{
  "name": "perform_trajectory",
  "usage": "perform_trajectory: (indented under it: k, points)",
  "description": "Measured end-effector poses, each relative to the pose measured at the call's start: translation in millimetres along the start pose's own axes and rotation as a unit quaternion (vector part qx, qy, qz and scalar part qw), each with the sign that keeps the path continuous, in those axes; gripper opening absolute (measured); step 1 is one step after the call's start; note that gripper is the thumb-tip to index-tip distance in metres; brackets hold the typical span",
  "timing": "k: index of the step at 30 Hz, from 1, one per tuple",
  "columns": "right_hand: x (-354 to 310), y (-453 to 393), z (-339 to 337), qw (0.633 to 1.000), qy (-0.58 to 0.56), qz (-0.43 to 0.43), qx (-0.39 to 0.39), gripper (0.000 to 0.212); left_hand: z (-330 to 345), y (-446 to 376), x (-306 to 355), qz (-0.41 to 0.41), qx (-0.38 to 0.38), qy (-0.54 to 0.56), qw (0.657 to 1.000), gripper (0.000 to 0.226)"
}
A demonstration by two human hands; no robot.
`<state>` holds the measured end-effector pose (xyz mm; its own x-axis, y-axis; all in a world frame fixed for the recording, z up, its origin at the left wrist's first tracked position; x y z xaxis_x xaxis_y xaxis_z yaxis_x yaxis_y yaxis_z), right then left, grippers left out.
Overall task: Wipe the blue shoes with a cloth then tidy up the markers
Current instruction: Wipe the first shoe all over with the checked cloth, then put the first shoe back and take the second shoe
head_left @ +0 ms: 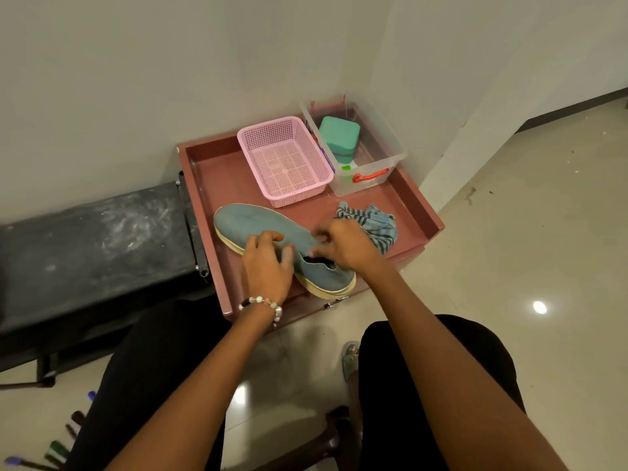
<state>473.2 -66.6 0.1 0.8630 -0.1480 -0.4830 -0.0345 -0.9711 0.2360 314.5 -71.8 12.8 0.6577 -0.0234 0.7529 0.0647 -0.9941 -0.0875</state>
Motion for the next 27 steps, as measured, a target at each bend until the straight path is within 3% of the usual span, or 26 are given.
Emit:
perform_trajectory:
  k: [4, 7, 11, 14, 18, 22, 25, 27]
  points:
    - [3.2, -3.4, 11.3, 0.992, 0.12, 0.02, -0.017, 0.042, 25.5, 17.9, -15.2, -0.174, -0.058, -0.026, 0.983, 0.063]
    - [5.3, -1.8, 11.7, 0.987, 0.152, 0.039, -0.04, 0.045, 32.4, 18.9, -19.9, -0.213, -0.067, -0.042, 0.974, 0.067]
    - [9.7, -2.1, -0.9, 0.991, 0.12, 0.05, 0.011, 0.027, 22.0, 20.4, -21.1, -0.201, -0.067, -0.063, 0.975, 0.061]
    - [13.4, 6.5, -9.5, 0.997, 0.037, 0.064, 0.038, 0.014, 2.5, 29.2, -24.0, -0.18, -0.033, 0.008, 0.983, 0.06]
    - [5.0, 32.9, -12.4, 0.994, -0.037, 0.086, 0.063, 0.025, -27.0, 38.4, -18.8, -0.126, -0.016, 0.052, 0.99, 0.06]
    - [-20.1, 64.8, -2.4, 0.991, -0.105, 0.075, 0.034, 0.027, -65.9, 48.9, -1.7, -0.044, -0.021, 0.034, 0.998, 0.061]
    - [-47.5, 88.2, -14.8, 0.982, -0.154, 0.054, 0.09, 0.034, -103.7, 57.5, -3.9, -0.042, 0.003, 0.027, 0.999, 0.057]
    - [-75.0, 100.0, -25.2, 0.973, -0.175, 0.022, 0.149, 0.035, -128.8, 62.3, -14.6, -0.086, 0.028, 0.013, 0.996, 0.05]
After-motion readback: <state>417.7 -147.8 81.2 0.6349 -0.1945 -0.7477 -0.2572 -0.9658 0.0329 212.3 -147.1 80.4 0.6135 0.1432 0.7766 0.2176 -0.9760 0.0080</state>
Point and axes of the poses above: each hand's wrist, its own y-axis away from the middle knuckle, its own z-axis out of the palm, x = y × z, the point moved 10 cm from there along -y, towards the middle knuckle, and after that the axes turned 3 degrees about x, right-handed, at the moved point
